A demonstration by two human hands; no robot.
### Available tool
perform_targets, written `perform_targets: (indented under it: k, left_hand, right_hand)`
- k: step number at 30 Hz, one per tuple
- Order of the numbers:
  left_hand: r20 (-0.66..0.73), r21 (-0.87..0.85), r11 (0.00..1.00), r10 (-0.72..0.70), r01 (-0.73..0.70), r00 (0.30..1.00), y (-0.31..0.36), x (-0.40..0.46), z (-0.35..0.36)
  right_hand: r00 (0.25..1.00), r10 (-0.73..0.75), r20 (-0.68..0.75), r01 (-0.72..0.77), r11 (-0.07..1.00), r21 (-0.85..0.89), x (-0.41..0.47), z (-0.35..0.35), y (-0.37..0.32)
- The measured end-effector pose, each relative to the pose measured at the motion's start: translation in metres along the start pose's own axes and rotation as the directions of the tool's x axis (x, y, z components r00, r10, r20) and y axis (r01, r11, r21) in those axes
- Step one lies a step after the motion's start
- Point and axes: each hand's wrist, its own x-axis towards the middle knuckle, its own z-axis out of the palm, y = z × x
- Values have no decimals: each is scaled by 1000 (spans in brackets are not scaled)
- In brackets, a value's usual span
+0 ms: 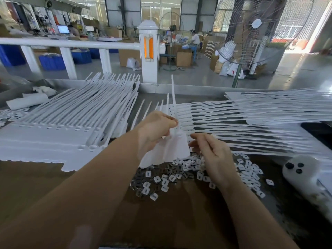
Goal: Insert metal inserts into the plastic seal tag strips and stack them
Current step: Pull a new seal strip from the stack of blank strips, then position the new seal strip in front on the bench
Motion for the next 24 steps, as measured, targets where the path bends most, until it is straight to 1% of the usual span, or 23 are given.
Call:
perform_targets:
  k: [2, 6, 8, 11, 13, 16, 17, 19, 21, 24]
  left_hand:
    - [14, -2, 1000, -13, 14, 1000, -3, 0, 8]
    - [82, -14, 1000, 19, -18, 996, -7, -5, 18]
    - [121, -17, 998, 60, -58, 991, -10, -9, 21]
    - [150, 34, 988, 145, -152, 978, -13, -12, 20]
    - [124, 100, 971, 205, -217, 971, -15, -14, 17]
    - [-16, 195, 941, 284, -275, 959, -19, -15, 8]
    - [-50, 243, 928, 304, -283, 951, -21, -15, 4]
    - [-66, 386, 873, 348, -297, 935, -28, -14, -4]
    - [-63, 522, 806, 361, -277, 930, -37, -13, -13]
    - [-73, 616, 756, 336, -222, 939, -54, -13, -24]
  right_hand:
    - [998, 52, 22, -54, 996, 73, 1, -1, -2]
    - [988, 117, 98, -124, 990, 69, 2, -2, -1]
    - [979, 164, 122, -177, 978, 107, 3, -3, 1]
    - [967, 243, 76, -254, 936, 245, 6, -7, 2]
    - [955, 294, 36, -290, 902, 319, 7, -10, 4]
    - [935, 355, 1, -327, 861, 388, 9, -12, 8]
    - [928, 372, -8, -336, 848, 410, 10, -12, 8]
    - [914, 404, -40, -347, 830, 437, 11, -14, 11]
    - [896, 438, -80, -360, 818, 449, 12, -16, 14]
    - [881, 457, -125, -374, 833, 407, 14, -17, 18]
